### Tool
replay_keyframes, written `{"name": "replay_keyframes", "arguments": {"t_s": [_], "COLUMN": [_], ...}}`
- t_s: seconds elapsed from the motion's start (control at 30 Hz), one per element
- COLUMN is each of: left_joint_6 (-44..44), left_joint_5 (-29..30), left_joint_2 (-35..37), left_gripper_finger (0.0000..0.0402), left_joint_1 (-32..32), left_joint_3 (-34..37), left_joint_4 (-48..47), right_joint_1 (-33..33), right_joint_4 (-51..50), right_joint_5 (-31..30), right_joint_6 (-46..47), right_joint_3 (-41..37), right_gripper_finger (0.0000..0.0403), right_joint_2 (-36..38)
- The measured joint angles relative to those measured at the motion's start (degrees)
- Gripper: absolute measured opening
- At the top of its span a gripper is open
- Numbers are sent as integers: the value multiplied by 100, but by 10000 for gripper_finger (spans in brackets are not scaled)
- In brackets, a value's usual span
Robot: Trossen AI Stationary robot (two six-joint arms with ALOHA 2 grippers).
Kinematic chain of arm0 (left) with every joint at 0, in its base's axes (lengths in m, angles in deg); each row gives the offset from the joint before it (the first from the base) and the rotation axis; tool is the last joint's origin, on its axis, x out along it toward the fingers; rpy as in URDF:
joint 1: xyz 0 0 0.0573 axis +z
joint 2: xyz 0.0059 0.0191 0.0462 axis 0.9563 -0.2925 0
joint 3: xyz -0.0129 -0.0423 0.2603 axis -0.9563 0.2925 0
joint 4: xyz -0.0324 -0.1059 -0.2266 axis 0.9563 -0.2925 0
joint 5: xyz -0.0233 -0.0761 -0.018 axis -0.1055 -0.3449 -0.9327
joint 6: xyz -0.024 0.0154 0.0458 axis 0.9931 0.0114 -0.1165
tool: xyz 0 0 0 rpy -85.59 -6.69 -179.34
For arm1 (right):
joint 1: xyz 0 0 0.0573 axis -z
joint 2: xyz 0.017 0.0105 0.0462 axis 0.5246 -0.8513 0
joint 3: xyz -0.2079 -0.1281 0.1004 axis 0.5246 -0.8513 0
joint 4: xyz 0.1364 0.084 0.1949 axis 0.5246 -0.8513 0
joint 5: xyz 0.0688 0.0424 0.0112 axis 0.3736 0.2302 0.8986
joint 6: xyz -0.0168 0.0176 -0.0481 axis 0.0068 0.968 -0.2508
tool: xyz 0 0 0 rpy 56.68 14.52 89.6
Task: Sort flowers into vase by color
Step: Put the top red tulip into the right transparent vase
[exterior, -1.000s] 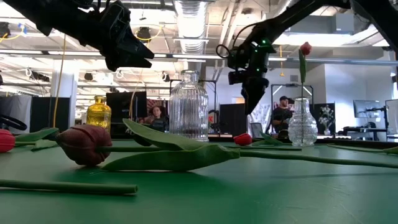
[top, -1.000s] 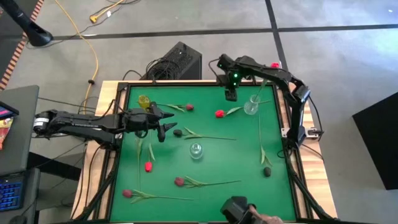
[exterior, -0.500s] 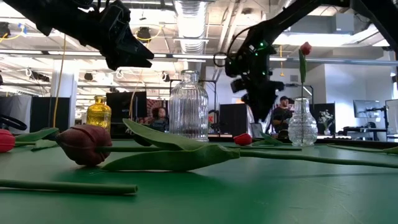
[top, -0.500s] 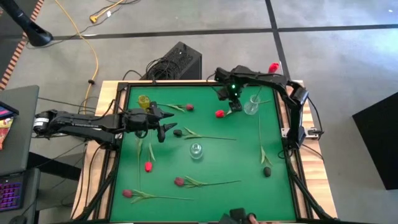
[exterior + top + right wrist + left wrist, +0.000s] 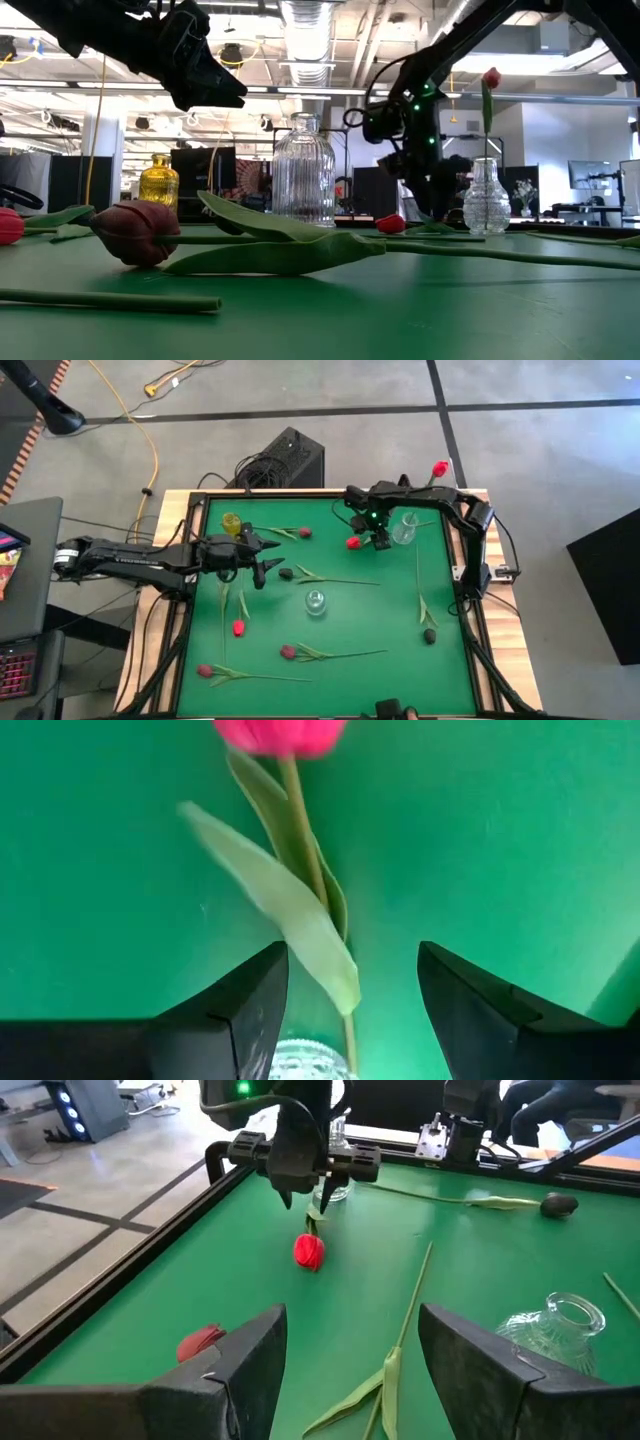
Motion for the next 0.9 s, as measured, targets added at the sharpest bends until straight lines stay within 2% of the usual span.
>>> {"name": "replay_keyframes", "arguments": {"t_s": [0.33,0.47,0.6,0.9], "left_joint_6": [9,44,52,66], "left_joint_5": [0,-2,-3,-140], "left_joint_2": [-1,-1,-1,-1], "left_gripper_finger": [215,215,215,215], "left_joint_1": [0,0,0,0], "left_joint_3": [1,1,1,1], "left_joint_4": [2,4,4,7], "right_joint_1": [-4,3,-2,-87], "right_joint_4": [224,465,553,915], "right_joint_5": [-7,-22,-22,20], "right_joint_6": [124,143,143,95], "right_joint_3": [-352,-457,-457,-432], "right_gripper_finger": [250,236,195,50], "right_joint_2": [2,1,2,0]}}
